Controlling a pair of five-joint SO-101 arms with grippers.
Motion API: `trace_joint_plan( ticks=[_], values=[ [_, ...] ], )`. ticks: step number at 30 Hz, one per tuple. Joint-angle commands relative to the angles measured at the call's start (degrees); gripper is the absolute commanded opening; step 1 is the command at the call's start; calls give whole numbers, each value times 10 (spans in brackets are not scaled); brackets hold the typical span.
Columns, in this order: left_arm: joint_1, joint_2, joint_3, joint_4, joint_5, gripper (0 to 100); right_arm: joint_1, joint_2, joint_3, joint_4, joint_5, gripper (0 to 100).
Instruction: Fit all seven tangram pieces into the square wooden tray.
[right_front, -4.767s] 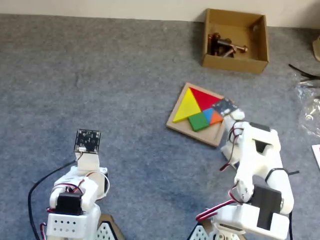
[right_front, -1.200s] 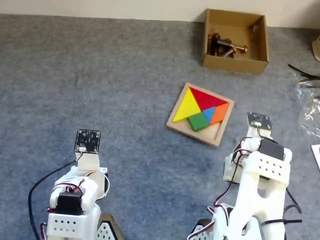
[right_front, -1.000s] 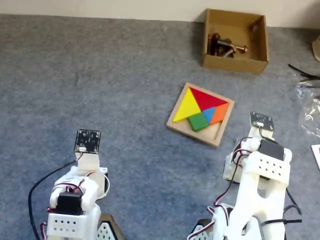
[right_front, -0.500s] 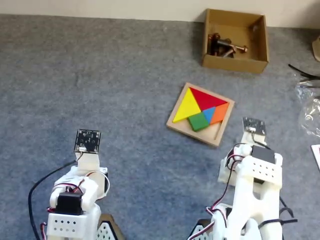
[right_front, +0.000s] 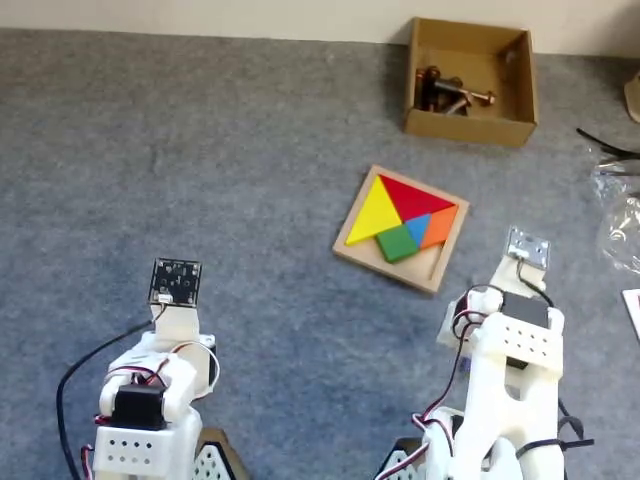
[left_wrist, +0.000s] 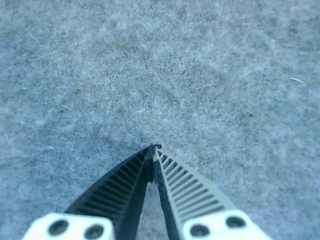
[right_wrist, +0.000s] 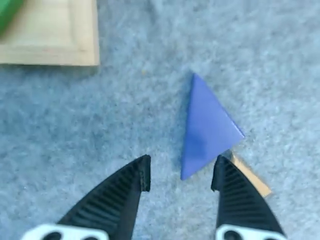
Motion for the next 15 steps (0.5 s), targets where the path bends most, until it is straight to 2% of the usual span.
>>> trace_joint_plan(
  ticks=[1, 5, 15],
  values=[
    [9, -4, 11, -2, 4, 5, 10, -8, 18, -29, -39, 199],
    [9, -4, 11, -2, 4, 5, 40, -8, 34, -65, -44, 199],
    [9, -4, 11, -2, 4, 5, 44, -8, 33, -82, -47, 199]
  ],
)
